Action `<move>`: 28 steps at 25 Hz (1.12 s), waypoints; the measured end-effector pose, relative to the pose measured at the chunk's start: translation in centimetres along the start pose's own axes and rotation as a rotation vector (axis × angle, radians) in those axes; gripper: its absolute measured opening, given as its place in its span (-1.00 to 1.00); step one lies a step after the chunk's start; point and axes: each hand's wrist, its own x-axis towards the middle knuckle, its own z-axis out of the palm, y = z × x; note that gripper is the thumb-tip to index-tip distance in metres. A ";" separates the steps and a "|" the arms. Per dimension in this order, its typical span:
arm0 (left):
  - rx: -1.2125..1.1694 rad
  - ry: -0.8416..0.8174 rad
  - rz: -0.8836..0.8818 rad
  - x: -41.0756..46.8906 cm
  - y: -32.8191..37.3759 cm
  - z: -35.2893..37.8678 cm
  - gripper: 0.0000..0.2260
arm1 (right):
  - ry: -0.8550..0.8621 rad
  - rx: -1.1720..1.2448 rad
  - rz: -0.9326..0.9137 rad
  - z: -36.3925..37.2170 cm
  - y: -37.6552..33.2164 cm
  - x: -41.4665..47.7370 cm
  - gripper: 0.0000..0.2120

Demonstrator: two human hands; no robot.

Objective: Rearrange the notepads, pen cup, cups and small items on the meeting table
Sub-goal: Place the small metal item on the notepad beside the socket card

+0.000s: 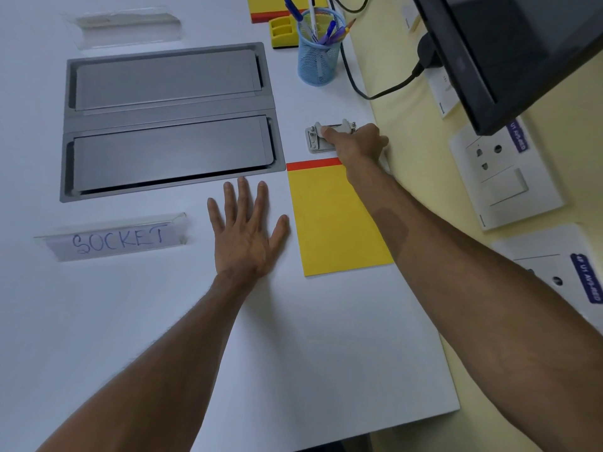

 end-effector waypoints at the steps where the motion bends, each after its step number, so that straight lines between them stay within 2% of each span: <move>1: 0.001 -0.003 -0.002 0.0 0.0 0.0 -0.33 | 0.000 -0.007 -0.009 -0.2 0.0 -0.2 -0.30; 4: -0.001 -0.010 -0.004 0.0 0.0 -0.1 -0.33 | 0.041 -0.062 -0.119 -1.1 0.5 -1.4 -0.40; 8: -0.007 -0.004 0.007 0.0 -0.2 0.0 -0.32 | 0.063 -0.279 -0.422 -2.4 2.4 -4.2 -0.71; 12: -0.050 -0.082 0.010 0.1 -0.4 -0.7 -0.29 | -0.072 -0.403 -0.630 -3.4 4.8 -8.0 -0.82; 14: -0.208 -0.129 0.010 -0.1 -0.6 -2.0 -0.28 | -0.158 -0.460 -0.701 -4.1 6.0 -10.0 -0.81; 16: -0.350 -0.096 0.032 -1.1 -0.8 -4.0 -0.31 | -0.214 -0.502 -0.742 -4.6 6.7 -11.8 -0.81; 20: -0.334 0.027 0.121 -5.5 -0.1 -9.3 -0.40 | -0.290 -0.518 -0.742 -6.0 6.6 -15.3 -0.80; 28: -0.272 0.131 -0.106 -15.6 -3.9 -19.3 -0.53 | -0.462 -0.419 -0.796 -6.1 4.0 -23.2 -0.85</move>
